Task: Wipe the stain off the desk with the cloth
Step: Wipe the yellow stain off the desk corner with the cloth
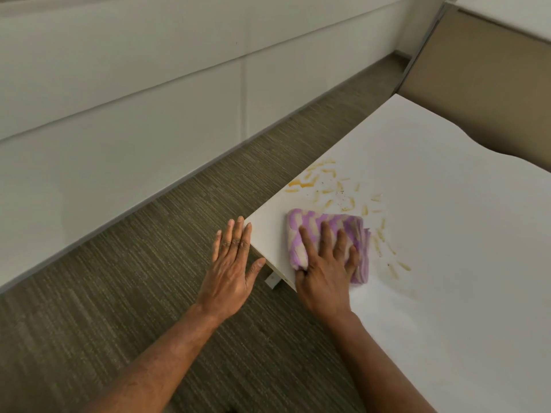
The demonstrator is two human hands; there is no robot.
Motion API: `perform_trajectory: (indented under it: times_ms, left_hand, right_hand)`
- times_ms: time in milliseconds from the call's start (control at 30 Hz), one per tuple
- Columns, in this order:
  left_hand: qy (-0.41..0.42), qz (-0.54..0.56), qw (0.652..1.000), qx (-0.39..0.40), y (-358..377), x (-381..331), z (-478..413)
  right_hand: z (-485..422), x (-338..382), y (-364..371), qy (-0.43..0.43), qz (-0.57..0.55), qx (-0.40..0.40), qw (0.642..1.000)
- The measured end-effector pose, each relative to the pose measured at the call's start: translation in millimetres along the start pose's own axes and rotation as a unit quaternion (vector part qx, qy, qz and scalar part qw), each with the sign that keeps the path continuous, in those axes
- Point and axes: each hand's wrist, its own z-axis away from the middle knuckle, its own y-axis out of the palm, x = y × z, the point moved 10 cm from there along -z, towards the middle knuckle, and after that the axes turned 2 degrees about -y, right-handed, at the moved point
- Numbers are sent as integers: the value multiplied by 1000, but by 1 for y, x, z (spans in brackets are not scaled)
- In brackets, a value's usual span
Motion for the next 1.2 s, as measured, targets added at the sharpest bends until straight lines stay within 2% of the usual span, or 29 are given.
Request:
perform_trajectory:
  times_ms: [200,433,567,733,867,933,1067,1200]
  left_hand:
    - [-14,-1,1000,4,-4,-4,0]
    - [-9,15,1000,8,-5,-9,1]
    - [-6,18,1000,16,-3,-11,2]
    - [-11,31,999,18,-3,-11,2]
    - [14,19,1000,16,-4,-20,3]
    - [21,22,999,22,-4,-23,2]
    - [21,24,999,31,-2,-23,2]
    - [26,22,999,30,-2,-23,2]
  right_hand:
    - [39,-1,3,-41,-25,5,999]
    - [59,-88,-19,87,-11,-22,996]
    - [27,-95,-25,110,-13,-30,993]
    - [12,-63,-17,47,-18,-9,999]
    - [49,-54,-12,-17,-23,10,1000]
    - [75,-63,-17,-22,-37,1,999]
    - [101,-111,-35,42,-36,-30,998]
    - [76,-153,-42,125,-24,-38,991]
